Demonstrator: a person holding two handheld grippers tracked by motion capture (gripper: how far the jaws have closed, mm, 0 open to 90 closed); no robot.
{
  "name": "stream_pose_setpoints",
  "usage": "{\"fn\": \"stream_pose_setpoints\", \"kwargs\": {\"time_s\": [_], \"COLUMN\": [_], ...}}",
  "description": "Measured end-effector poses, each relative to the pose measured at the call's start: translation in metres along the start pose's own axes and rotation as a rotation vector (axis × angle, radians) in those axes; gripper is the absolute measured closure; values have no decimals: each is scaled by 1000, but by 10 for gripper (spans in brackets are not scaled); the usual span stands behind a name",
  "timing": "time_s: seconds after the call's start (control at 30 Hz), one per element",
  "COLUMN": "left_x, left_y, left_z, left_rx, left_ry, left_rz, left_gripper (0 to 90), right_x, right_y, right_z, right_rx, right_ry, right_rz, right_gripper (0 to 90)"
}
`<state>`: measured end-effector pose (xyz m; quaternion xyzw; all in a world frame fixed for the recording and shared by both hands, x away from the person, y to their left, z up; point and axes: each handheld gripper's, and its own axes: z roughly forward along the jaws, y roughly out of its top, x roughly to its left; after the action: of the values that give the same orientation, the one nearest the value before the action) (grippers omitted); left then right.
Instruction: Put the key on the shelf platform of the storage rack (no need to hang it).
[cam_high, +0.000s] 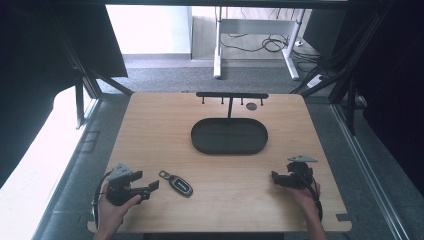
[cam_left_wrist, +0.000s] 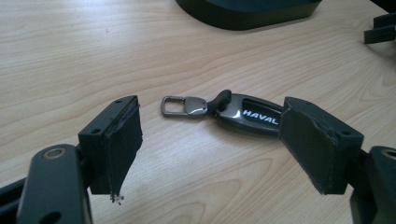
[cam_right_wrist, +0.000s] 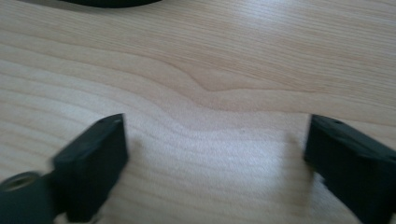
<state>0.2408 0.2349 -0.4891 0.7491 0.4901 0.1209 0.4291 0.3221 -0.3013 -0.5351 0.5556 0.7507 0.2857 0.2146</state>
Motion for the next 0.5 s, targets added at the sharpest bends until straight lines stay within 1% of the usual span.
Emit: {"fn": "stream_pose_setpoints", "kwargs": {"time_s": [0.03,0.07,0.1,0.13,0.2,0.23,0.27,0.33,0.37,0.4,0.43,0.5], "left_x": [0,1,1,1,0,-1,-4,-5,-6,-6,-5,-4], "left_y": [0,0,0,0,0,0,1,1,1,1,0,0], "left_z": [0,-1,-1,-2,-3,-3,-2,-2,-1,0,1,2], "left_rx": [0,1,1,0,3,4,8,12,17,23,30,32], "left_ry": [0,1,1,-2,-11,-15,-29,-35,-37,-33,-26,-23], "left_rz": [0,-8,-8,-9,-4,-1,11,19,30,33,43,41], "left_gripper": [216,217,217,217,217,217,217,217,217,218,218,218], "right_x": [0,-1,-1,-1,4,4,6,7,7,7,8,9], "right_y": [0,-1,-1,-2,-4,-4,-4,-4,-2,-1,2,2], "right_z": [0,-4,-4,-7,-17,-17,-21,-24,-26,-28,-30,-31], "right_rx": [0,-13,-13,-26,-67,-67,-78,-85,-87,-83,-77,-74], "right_ry": [0,19,19,28,63,63,69,69,71,70,54,59], "right_rz": [0,0,0,-1,-24,-24,-38,-43,-48,-54,-80,-88], "right_gripper": [133,143,143,154,185,185,187,190,191,194,222,227]}}
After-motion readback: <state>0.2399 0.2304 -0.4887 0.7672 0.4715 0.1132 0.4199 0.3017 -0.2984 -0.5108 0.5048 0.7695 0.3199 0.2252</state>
